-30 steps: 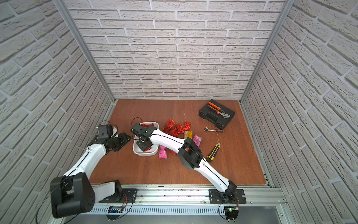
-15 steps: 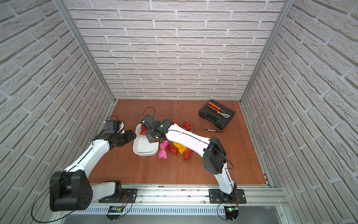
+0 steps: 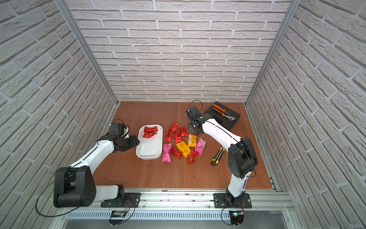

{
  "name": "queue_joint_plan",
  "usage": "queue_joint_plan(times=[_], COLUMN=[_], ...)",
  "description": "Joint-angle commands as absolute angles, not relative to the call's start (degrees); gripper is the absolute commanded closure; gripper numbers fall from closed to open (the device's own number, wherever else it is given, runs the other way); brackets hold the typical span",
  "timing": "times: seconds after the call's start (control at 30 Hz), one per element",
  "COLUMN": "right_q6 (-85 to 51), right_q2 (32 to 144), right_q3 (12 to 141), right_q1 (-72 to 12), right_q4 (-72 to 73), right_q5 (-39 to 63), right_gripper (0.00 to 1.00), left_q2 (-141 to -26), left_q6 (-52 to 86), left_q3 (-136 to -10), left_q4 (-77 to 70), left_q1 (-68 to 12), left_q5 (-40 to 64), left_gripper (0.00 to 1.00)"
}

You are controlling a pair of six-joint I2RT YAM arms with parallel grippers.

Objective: Take the tea bags out of the storage box
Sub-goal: Place the tea bag at the center of the board, then pick up the storage box at the center of the board, then pick up the tea bag from the storage box.

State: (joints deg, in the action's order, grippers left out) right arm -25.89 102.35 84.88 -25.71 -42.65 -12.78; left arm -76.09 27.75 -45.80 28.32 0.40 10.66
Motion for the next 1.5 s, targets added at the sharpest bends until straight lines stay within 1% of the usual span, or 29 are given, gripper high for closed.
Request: queue_joint_plan(times=[0.0,0.27,0.4,0.43,0.57,0.67,0.73,0.9,1.07,1.33,1.47], right_q6=[-24.8,-22.8,-22.0,-21.7,-20.8,-20.4,-19.6,-13.2,0.4,22.2,28.3], right_q2=[105.8,114.3,117.0,117.5,116.5,113.8,110.7,106.8,106.4,114.8,121.1], right_q3=[86.1,89.3,89.7,89.8,90.4,90.2,90.3,90.4,90.3,95.6,100.8], right_q1=[-23.8,-20.0,-19.0,-18.8,-18.5,-18.8,-19.2,-23.7,-31.8,-40.8,-43.5], right_q4=[-38.1,-35.3,-34.2,-34.1,-35.0,-35.1,-35.5,-33.3,-25.8,-20.8,-20.4], right_q5=[-13.4,-13.5,-13.7,-13.6,-13.5,-13.6,-13.4,-10.5,-5.0,12.0,13.4], right_gripper=[0.98,0.97,0.92,0.89,0.64,0.51,0.46,0.44,0.43,0.42,0.43], left_q2=[-77.0,-78.1,-78.8,-79.1,-80.4,-81.3,-81.7,-82.6,-82.7,-82.7,-82.5], left_q6=[25.2,23.9,23.3,23.1,22.4,22.2,22.2,22.0,21.6,21.3,21.2], left_q3=[-47.2,-47.8,-48.1,-48.2,-48.6,-48.6,-48.6,-48.7,-49.0,-49.1,-49.2], left_q4=[27.1,26.3,26.2,26.0,26.1,26.2,26.2,26.3,27.2,27.9,28.1], left_q1=[0.0,-0.6,-0.6,-0.6,-0.7,-0.7,-0.7,-0.8,-1.1,-1.4,-1.5], left_q5=[12.8,14.1,14.2,14.2,13.6,13.1,12.9,12.7,11.4,11.1,11.0], left_gripper=[0.33,0.38,0.42,0.42,0.46,0.49,0.51,0.59,0.66,0.76,0.8])
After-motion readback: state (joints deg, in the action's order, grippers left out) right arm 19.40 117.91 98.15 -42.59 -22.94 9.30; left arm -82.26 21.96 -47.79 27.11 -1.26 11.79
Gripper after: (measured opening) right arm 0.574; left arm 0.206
